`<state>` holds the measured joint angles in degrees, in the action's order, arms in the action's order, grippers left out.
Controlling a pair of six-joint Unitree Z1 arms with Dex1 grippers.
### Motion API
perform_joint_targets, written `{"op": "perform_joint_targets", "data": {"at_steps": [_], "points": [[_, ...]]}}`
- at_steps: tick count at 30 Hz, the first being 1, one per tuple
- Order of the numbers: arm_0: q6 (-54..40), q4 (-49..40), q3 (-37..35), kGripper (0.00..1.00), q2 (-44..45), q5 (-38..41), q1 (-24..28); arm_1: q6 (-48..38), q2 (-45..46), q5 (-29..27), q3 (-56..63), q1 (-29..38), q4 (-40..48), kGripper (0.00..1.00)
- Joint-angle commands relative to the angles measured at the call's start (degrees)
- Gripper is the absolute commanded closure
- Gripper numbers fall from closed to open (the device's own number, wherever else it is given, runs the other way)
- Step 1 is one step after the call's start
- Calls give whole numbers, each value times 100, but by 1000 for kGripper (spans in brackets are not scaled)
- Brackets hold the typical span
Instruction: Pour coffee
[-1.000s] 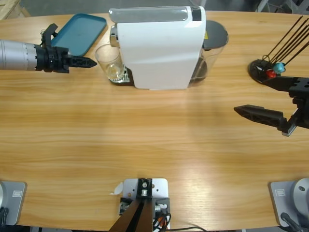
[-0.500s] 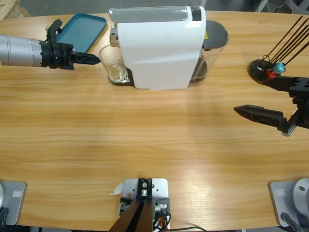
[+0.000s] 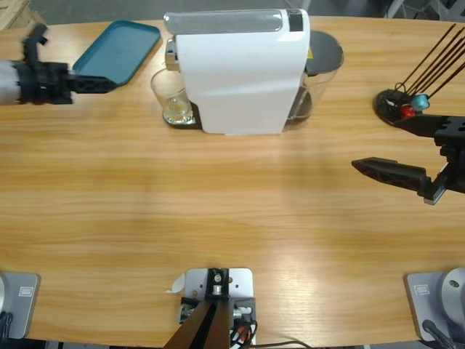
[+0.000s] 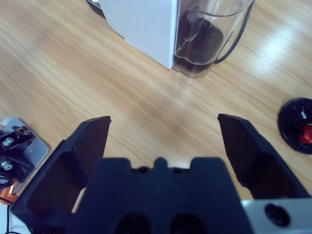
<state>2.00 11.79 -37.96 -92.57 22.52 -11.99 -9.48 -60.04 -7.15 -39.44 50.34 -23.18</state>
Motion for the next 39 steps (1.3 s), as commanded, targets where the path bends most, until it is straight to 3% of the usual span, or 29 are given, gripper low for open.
{"op": "perform_joint_targets", "data": {"at_steps": [1,4,10,11,14,15,26,39], "points": [[-861,-3749,-1222,205,2018,-1969,-1589,60,-46,89,140,-51,59,18],[-1035,-4793,-1486,202,2326,-2832,-1954,69,-208,-4,47,-90,27,18],[-787,-4819,-1261,197,2811,-3008,-2053,544,-383,85,-593,-965,-322,4],[-745,-4812,-1231,197,2867,-3008,-2053,646,-422,69,-711,-1088,-328,120],[-574,-4587,-1050,202,2835,-3003,-2053,1045,-909,112,-1261,-1339,-389,936],[-523,-4459,-939,202,2806,-2994,-2053,1182,-1143,117,-1558,-1359,-479,1000],[-363,-3872,-393,207,2855,-2990,-2088,2103,-3141,138,-4738,-1571,-2086,1000],[-314,-3758,-326,202,2839,-2990,-2088,2388,-5089,959,-7668,-1854,-4184,1000]]}}
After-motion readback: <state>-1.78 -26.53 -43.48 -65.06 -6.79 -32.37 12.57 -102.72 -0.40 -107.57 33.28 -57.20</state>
